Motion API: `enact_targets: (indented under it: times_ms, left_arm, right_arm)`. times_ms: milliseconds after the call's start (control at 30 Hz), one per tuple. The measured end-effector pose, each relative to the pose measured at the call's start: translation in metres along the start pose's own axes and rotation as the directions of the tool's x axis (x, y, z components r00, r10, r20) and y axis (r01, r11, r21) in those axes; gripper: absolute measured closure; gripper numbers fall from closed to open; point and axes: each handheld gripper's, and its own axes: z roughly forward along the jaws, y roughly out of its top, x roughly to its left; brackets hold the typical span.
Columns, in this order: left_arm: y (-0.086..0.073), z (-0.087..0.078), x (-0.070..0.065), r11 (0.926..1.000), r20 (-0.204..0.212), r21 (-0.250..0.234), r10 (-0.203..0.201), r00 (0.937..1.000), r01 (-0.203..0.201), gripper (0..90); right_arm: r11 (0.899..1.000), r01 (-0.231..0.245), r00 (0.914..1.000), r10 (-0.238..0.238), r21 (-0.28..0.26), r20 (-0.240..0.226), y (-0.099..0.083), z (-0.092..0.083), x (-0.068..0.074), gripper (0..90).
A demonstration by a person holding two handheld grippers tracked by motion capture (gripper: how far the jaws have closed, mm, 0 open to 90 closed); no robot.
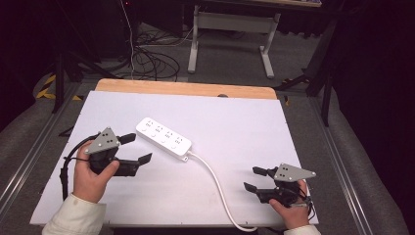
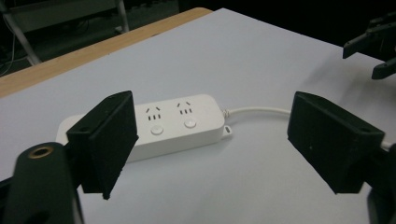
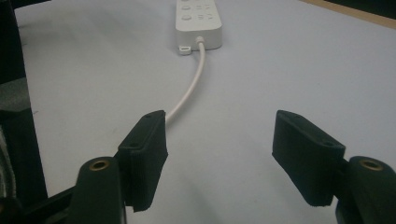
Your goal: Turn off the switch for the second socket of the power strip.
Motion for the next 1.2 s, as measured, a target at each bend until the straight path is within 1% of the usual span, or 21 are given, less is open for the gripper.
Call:
enact_targets:
  times_ms: [33,67,133,167,233,300,333,367,467,633,700,767,833,867,933,967,1033,1067,1100,1167,1200]
  left_arm:
    - [-0.003,-0.003,0.000,1.0000,0.013,-0.002,-0.004,0.9999,0.004,13.6]
    - [-0.005,-0.005,0.000,1.0000,0.018,0.003,0.006,0.9998,-0.006,13.2]
    - [-0.012,-0.010,0.001,0.9999,0.016,0.007,0.012,0.9998,-0.013,12.5]
    - [-0.015,-0.012,0.001,1.0000,0.014,0.003,0.009,0.9999,-0.009,12.2]
    - [-0.024,-0.016,0.001,0.9999,-0.007,-0.010,0.008,0.9999,-0.008,12.2]
    - [-0.033,-0.022,-0.001,0.9998,-0.073,-0.013,0.016,0.9972,-0.017,11.8]
    - [-0.037,-0.023,-0.002,0.9998,-0.091,-0.016,0.008,0.9959,-0.009,11.8]
    - [-0.042,-0.025,-0.002,0.9998,-0.090,-0.019,-0.007,0.9959,0.005,11.8]
    - [-0.053,-0.029,-0.002,0.9994,-0.071,-0.028,-0.023,0.9972,0.021,10.7]
    - [-0.074,-0.031,0.001,0.9990,-0.066,-0.029,-0.036,0.9972,0.034,10.4]
    - [-0.081,-0.032,0.002,0.9984,-0.048,-0.036,-0.045,0.9978,0.044,10.4]
    - [-0.087,-0.033,0.004,0.9981,-0.021,-0.032,-0.053,0.9984,0.053,10.4]
    - [-0.092,-0.034,0.005,0.9987,-0.003,-0.030,-0.043,0.9991,0.043,10.5]
    - [-0.095,-0.034,0.005,0.9982,0.001,-0.031,-0.051,0.9987,0.051,10.5]
    - [-0.100,-0.033,0.007,0.9982,0.002,-0.037,-0.047,0.9989,0.047,10.5]
    - [-0.103,-0.033,0.007,0.9977,0.009,-0.040,-0.055,0.9985,0.055,10.4]
    - [-0.107,-0.033,0.008,0.9978,0.002,-0.043,-0.050,0.9988,0.050,10.5]
    - [-0.110,-0.033,0.007,0.9978,0.000,-0.040,-0.053,0.9986,0.053,10.4]
    - [-0.112,-0.032,0.007,0.9983,-0.010,-0.037,-0.045,0.9989,0.045,10.4]
    - [-0.117,-0.032,0.007,0.9988,-0.015,-0.024,-0.043,0.9990,0.043,10.5]
    - [-0.120,-0.031,0.006,0.9984,-0.017,-0.022,-0.052,0.9985,0.051,10.5]
  right_arm:
    - [1.000,-0.001,1.0000,0.001,0.000,0.000,0.000,0.000,0.000,35.9]
    - [1.000,-0.001,1.0000,0.001,-0.001,-0.001,0.000,0.000,0.000,35.9]
    - [1.000,-0.002,1.0000,0.002,-0.001,0.000,0.000,0.000,0.000,35.8]
    - [1.000,-0.002,1.0000,0.002,-0.001,0.000,0.000,0.000,0.000,35.8]
    - [1.000,-0.002,1.0000,0.002,-0.001,0.000,0.000,0.000,0.000,35.9]
    - [1.000,-0.003,1.0000,0.003,-0.002,0.001,0.000,0.000,0.000,35.8]
    - [1.000,-0.003,1.0000,0.003,-0.002,0.001,0.000,0.000,0.000,35.8]
    - [1.000,-0.005,1.0000,0.005,-0.002,0.001,0.000,0.000,0.000,35.8]
    - [1.000,-0.003,1.0000,0.003,-0.001,0.001,0.000,0.000,0.000,35.8]
    - [1.000,-0.005,1.0000,0.005,-0.006,0.002,0.000,-0.001,0.000,35.8]
    - [1.000,-0.004,1.0000,0.004,-0.004,0.002,0.000,-0.001,0.000,35.8]
    - [1.000,-0.003,1.0000,0.003,-0.005,0.001,0.000,-0.001,0.000,35.8]
    - [1.000,-0.003,1.0000,0.003,-0.004,0.001,0.000,-0.001,0.000,35.8]
    - [1.000,-0.003,1.0000,0.003,-0.004,0.001,0.000,-0.001,0.000,35.8]
    - [1.000,-0.002,1.0000,0.002,-0.003,0.000,0.000,-0.001,0.000,35.8]
    - [1.000,-0.001,1.0000,0.001,-0.003,0.001,0.000,-0.001,0.000,35.8]
    - [1.000,-0.002,1.0000,0.002,-0.003,0.001,0.000,-0.001,0.000,35.8]
    - [1.000,-0.001,1.0000,0.001,-0.002,0.001,0.000,-0.001,0.000,35.8]
    - [1.000,-0.001,1.0000,0.001,-0.002,0.001,0.000,-0.001,0.000,35.8]
    - [1.000,-0.001,1.0000,0.001,-0.001,0.001,0.000,-0.001,0.000,35.8]
    - [1.000,-0.001,1.0000,0.001,-0.001,0.001,0.000,-0.001,0.000,35.8]
